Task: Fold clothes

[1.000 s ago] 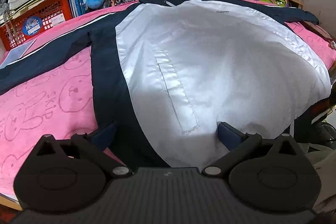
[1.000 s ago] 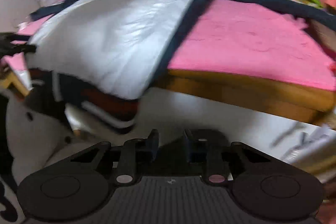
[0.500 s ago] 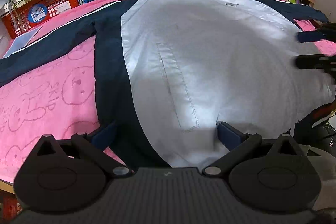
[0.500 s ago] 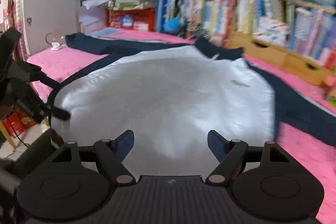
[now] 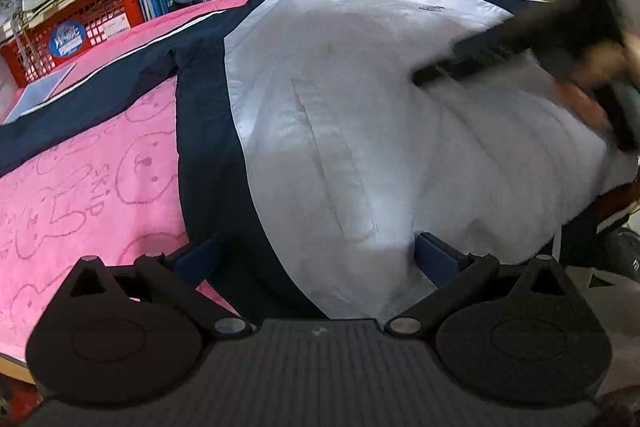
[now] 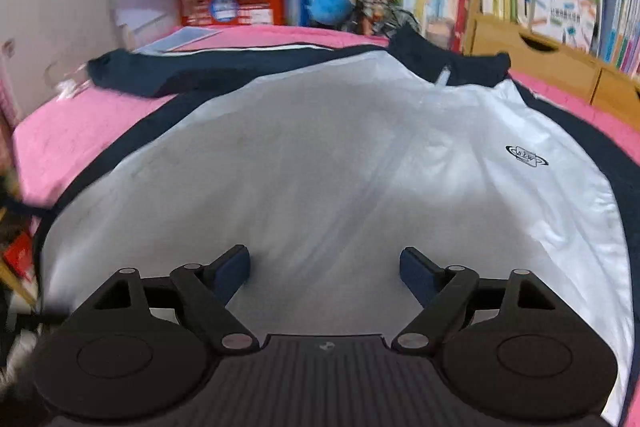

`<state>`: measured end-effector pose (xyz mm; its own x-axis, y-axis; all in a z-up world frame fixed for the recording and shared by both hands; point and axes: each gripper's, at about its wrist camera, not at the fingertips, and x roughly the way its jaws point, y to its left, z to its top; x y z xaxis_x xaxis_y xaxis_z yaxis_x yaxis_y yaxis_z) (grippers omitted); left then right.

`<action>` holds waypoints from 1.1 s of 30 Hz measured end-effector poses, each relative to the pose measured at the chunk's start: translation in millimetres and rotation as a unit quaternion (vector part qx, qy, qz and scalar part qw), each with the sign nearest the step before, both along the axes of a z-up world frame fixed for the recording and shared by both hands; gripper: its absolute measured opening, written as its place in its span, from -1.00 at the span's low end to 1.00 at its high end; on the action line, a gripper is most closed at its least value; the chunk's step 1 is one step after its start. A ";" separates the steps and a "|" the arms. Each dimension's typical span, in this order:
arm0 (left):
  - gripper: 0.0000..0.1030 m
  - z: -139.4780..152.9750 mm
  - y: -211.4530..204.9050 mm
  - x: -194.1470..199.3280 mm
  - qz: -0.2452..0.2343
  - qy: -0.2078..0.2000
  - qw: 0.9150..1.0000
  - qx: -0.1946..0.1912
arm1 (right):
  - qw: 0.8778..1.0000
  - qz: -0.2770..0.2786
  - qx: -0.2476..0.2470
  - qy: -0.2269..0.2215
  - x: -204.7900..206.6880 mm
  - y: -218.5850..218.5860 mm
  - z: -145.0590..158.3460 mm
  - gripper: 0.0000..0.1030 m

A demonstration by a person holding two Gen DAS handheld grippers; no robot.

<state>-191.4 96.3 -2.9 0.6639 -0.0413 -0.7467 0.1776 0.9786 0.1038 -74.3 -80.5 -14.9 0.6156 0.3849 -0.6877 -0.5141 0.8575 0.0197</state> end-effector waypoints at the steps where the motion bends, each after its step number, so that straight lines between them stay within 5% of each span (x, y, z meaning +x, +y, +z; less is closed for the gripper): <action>1: 1.00 -1.1 -1.1 -1.6 -0.004 -0.003 1.000 0.006 | 1.000 -0.010 -0.002 -0.001 13.9 5.1 -0.7 0.60; 9: 1.00 -5.4 4.4 -7.4 -0.039 -0.020 0.999 0.022 | 0.995 -0.099 -0.005 0.015 142.0 36.6 -6.0 0.59; 20: 1.00 -5.0 37.9 -10.8 -0.076 -0.032 0.993 -0.080 | 0.976 -0.218 -0.009 -0.015 300.1 40.2 -23.3 0.60; 25: 1.00 -4.1 50.1 -7.2 -0.070 -0.029 0.989 -0.125 | 0.972 -0.233 0.000 -0.031 338.8 38.6 -30.3 0.66; 33: 1.00 3.6 54.9 -0.8 -0.057 -0.007 0.989 -0.136 | 0.973 -0.227 -0.020 -0.039 351.1 45.1 -30.1 0.85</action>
